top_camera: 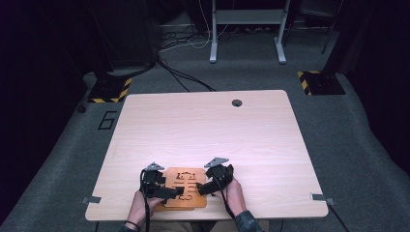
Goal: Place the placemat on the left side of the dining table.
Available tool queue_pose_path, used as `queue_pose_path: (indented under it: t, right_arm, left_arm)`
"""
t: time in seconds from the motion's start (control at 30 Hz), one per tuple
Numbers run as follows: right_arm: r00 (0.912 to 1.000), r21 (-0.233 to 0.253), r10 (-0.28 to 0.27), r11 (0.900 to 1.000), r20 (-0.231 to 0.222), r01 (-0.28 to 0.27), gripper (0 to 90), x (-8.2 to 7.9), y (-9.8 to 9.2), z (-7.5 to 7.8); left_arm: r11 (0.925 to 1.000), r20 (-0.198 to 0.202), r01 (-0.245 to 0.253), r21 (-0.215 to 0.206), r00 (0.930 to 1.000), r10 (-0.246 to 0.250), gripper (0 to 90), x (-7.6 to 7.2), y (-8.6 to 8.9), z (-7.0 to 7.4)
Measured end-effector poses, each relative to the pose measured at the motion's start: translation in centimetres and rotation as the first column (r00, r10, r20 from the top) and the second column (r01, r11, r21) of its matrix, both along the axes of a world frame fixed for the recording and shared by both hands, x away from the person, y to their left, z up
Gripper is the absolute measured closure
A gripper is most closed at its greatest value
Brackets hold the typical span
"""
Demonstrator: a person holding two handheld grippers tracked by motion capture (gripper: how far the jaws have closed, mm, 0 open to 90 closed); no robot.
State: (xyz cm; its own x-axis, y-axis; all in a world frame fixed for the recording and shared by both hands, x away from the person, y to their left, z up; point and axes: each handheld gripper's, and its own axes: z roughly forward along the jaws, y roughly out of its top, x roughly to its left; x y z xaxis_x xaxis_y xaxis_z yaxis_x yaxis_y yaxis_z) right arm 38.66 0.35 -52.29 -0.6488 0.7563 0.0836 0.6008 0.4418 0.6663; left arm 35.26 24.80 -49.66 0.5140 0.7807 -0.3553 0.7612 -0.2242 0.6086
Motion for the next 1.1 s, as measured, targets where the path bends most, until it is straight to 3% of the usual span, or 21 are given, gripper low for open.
queue_pose_path:
  t: [0.3,0.4,0.63,1.1]
  right_arm:
    - [1.0,0.002,-0.002,1.0,0.001,0.002,0.0,0.0,0.0,0.0]
    - [1.0,0.001,-0.001,1.0,0.001,0.001,0.0,0.0,0.0,0.0]
    - [1.0,0.002,-0.001,1.0,0.0,0.001,0.0,0.0,0.0,0.0]
    - [1.0,0.022,-0.003,1.0,-0.006,0.003,0.0,0.2,-0.4,0.0]
  left_arm:
    - [0.9997,-0.044,-0.01,-0.021,0.999,0.009,0.3,0.3,-0.1,-0.7]
    - [1.0,-0.04,0.002,-0.005,0.9992,-0.002,1.4,0.2,-0.3,-0.6]
    - [0.9998,-0.058,-0.001,-0.021,0.9983,0.0,2.9,0.2,0.0,-0.3]
    - [0.9968,-0.066,-0.001,-0.08,0.9978,-0.004,7.9,0.4,0.4,1.2]
